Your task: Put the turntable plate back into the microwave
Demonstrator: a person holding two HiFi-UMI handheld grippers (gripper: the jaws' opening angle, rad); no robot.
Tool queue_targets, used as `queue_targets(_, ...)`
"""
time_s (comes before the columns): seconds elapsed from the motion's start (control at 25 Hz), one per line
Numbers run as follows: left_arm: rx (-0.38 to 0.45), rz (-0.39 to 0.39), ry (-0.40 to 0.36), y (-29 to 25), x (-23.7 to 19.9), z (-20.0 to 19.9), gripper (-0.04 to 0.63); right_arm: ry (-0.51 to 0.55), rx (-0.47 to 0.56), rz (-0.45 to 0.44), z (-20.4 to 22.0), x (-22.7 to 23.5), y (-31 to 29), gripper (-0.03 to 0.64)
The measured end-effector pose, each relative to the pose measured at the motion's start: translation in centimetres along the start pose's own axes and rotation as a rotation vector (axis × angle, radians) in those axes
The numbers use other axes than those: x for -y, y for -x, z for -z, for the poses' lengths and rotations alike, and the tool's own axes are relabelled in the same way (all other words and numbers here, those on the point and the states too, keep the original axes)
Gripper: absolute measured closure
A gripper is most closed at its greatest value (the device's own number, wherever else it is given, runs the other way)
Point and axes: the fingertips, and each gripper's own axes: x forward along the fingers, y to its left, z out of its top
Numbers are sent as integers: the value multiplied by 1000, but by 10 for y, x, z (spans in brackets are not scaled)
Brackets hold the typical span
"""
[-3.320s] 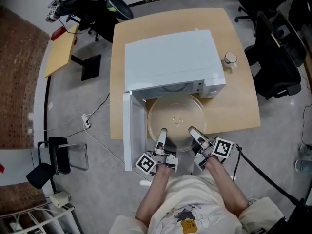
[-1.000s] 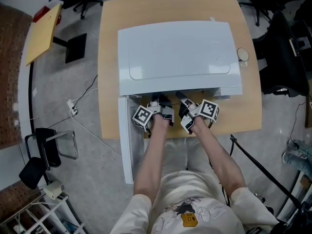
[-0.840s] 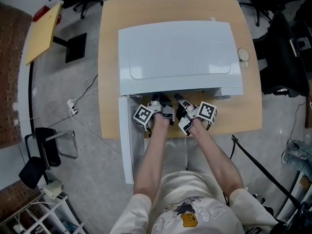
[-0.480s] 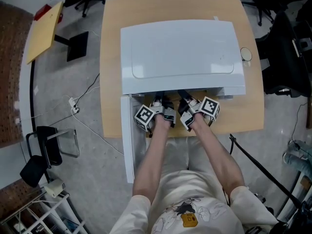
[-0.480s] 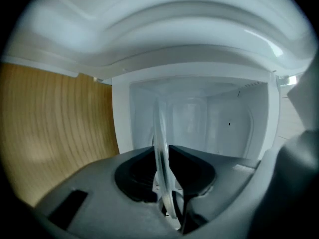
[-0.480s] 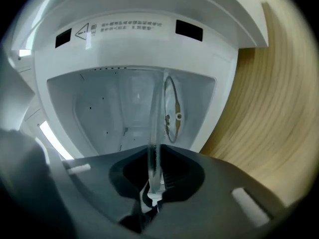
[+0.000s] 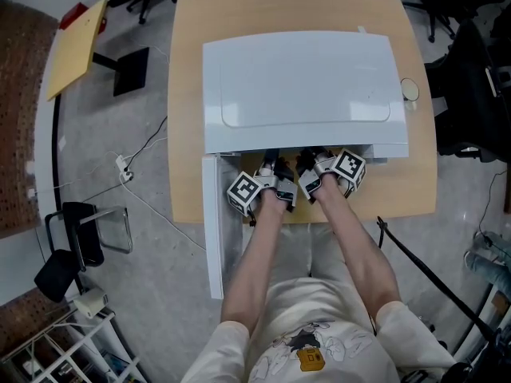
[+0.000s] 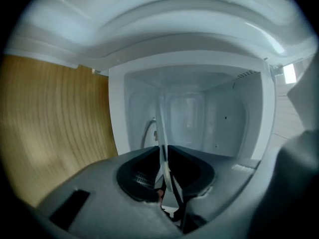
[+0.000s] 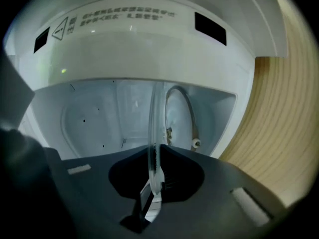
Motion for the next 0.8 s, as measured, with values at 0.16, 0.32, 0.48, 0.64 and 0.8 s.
queue_targets(0.16, 14, -4, 37, -9, 0, -5, 558, 8, 0, 14, -2, 1, -5, 580)
queue_targets(0.32, 1, -19, 0, -16, 2, -11, 560, 0, -41, -17, 8, -6, 0, 482)
queue_targets(0.48, 5, -18, -3, -16, 0, -11, 560, 17, -76, 46, 21, 3, 12, 515)
queue_targets(0.64, -5, -33, -17, -20, -2, -9, 560, 22, -74, 92, 20, 11, 13, 568)
queue_targets(0.8, -41, -81, 4, -14, -15, 0, 549, 14, -37, 144, 13, 20, 13, 577)
